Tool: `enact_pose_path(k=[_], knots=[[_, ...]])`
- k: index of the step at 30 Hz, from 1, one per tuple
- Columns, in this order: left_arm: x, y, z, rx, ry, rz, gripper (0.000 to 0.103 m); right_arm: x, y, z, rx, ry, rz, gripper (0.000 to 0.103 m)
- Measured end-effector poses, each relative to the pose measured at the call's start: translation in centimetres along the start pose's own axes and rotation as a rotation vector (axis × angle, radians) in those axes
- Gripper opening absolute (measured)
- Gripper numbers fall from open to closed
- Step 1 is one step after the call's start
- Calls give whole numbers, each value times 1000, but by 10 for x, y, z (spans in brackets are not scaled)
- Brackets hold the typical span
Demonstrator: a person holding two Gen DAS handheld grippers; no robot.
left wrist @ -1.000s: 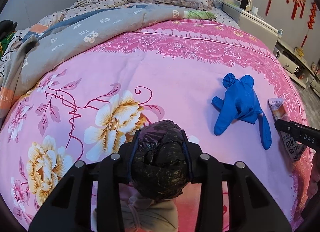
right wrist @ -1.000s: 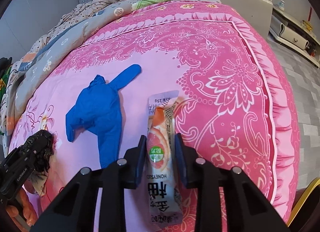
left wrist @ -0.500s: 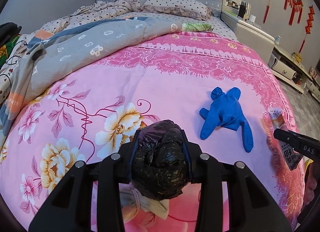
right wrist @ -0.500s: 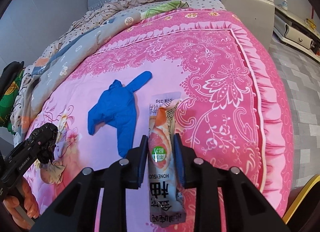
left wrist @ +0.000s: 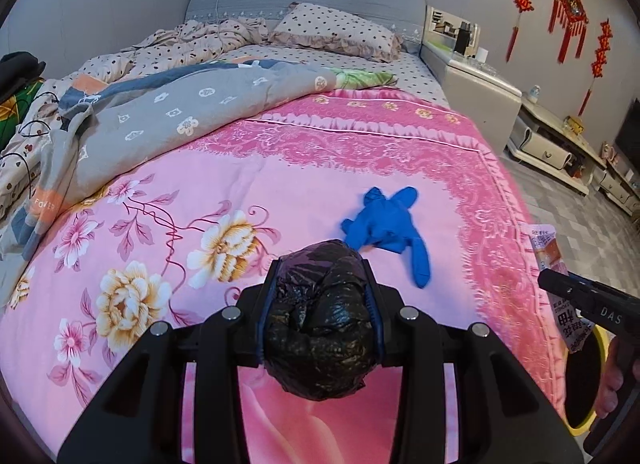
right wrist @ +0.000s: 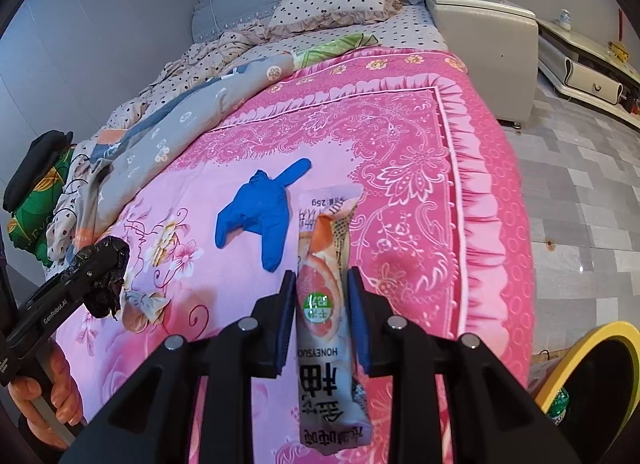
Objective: Collect trash
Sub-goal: 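Carry the black bag ball and snack stick in both tools over the yellow-rimmed bin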
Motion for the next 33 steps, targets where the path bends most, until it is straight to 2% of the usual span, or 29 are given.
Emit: enact_pose_path(k=[12, 19, 33], knots=[[19, 58, -87, 124, -69, -38, 35, 19, 82, -32, 3, -20, -83, 24], [34, 79, -147, 208, -119, -39, 35, 29, 122, -68, 25, -63, -125, 24], [59, 114, -244, 336, -221, -43, 35, 58, 181, -139, 79, -155, -185, 24]])
Point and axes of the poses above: each gripper's, at about its wrist camera, not at the fingertips, and y roughly against the way its jaws point, z to its left, x to its underside, the point moved 7 cm from there along -y, roughly the way its jaws point, and after that the axes turned 1 degree about -x, right-handed, at the moved point
